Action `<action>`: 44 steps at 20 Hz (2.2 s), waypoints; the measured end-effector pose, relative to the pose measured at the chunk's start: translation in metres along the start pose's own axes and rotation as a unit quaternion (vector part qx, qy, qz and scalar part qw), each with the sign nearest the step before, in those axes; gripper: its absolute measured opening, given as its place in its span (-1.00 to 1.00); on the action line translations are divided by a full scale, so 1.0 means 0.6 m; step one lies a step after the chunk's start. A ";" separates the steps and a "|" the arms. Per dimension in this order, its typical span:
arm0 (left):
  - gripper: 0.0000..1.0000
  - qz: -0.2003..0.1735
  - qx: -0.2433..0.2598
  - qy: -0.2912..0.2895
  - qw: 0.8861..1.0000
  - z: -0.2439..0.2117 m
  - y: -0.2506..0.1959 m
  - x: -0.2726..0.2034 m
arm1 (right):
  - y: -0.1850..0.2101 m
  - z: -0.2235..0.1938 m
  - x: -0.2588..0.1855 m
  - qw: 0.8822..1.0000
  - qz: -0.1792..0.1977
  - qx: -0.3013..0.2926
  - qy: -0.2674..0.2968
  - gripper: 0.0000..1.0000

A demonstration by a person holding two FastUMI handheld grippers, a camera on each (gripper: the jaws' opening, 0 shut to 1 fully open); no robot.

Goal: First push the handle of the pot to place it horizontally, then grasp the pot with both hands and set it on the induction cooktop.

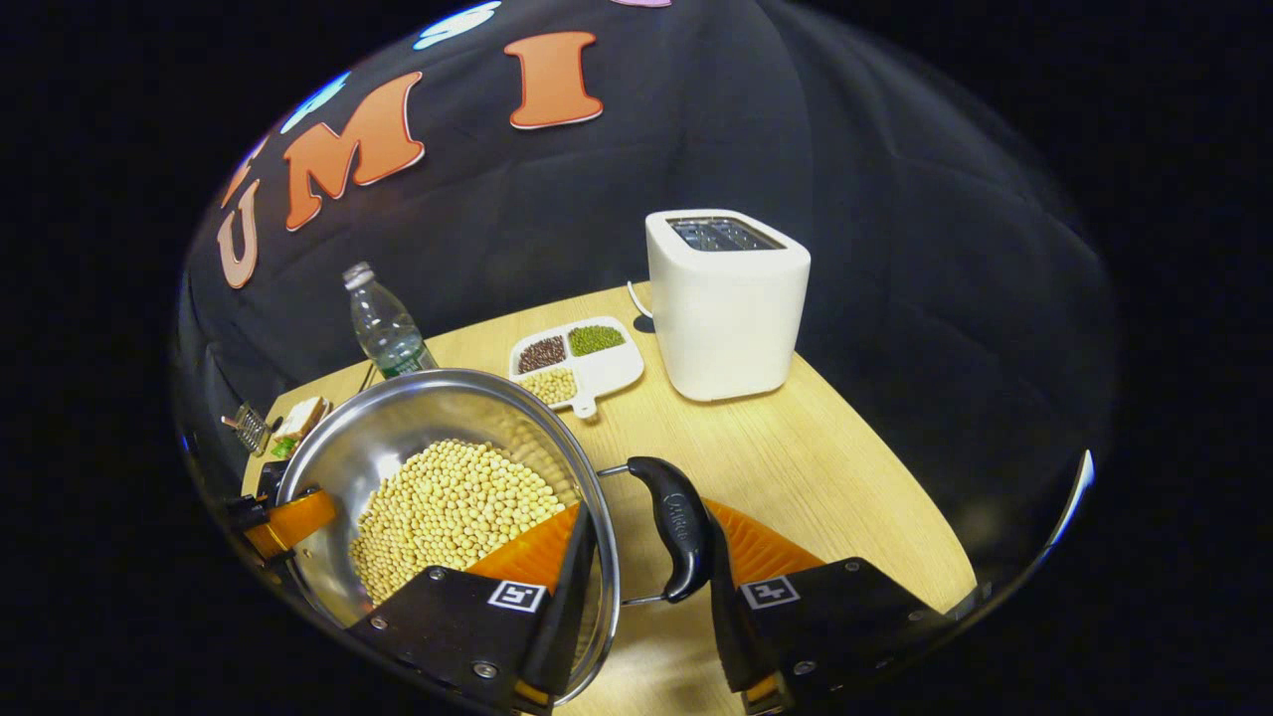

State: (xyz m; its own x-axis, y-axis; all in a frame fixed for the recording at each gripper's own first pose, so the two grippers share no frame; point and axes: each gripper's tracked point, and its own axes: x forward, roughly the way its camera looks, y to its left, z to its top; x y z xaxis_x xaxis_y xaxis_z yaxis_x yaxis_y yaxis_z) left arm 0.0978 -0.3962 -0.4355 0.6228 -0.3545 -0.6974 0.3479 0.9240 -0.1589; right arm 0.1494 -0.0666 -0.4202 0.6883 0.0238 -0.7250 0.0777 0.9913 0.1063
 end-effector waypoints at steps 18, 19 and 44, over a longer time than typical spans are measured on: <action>0.39 0.101 -0.067 -0.053 0.991 0.069 0.132 -0.212 | 0.005 0.018 0.039 0.994 0.089 -0.058 -0.032 0.04; 0.37 0.107 -0.071 -0.053 0.990 0.071 0.133 -0.222 | 0.005 0.019 0.042 0.993 0.095 -0.062 -0.030 0.04; 0.53 0.156 -0.085 0.008 0.984 0.096 0.136 -0.257 | -0.001 0.047 0.032 0.988 0.123 -0.088 0.036 0.28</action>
State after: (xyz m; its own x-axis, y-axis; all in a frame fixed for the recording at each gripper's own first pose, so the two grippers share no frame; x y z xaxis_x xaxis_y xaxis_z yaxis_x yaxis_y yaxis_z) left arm 0.0708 -0.2745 -0.3006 0.6695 -0.0486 -0.7412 0.0186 0.9986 -0.0486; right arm 0.1833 -0.0702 -0.4149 0.6164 0.2701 -0.7396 -0.2172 0.9612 0.1700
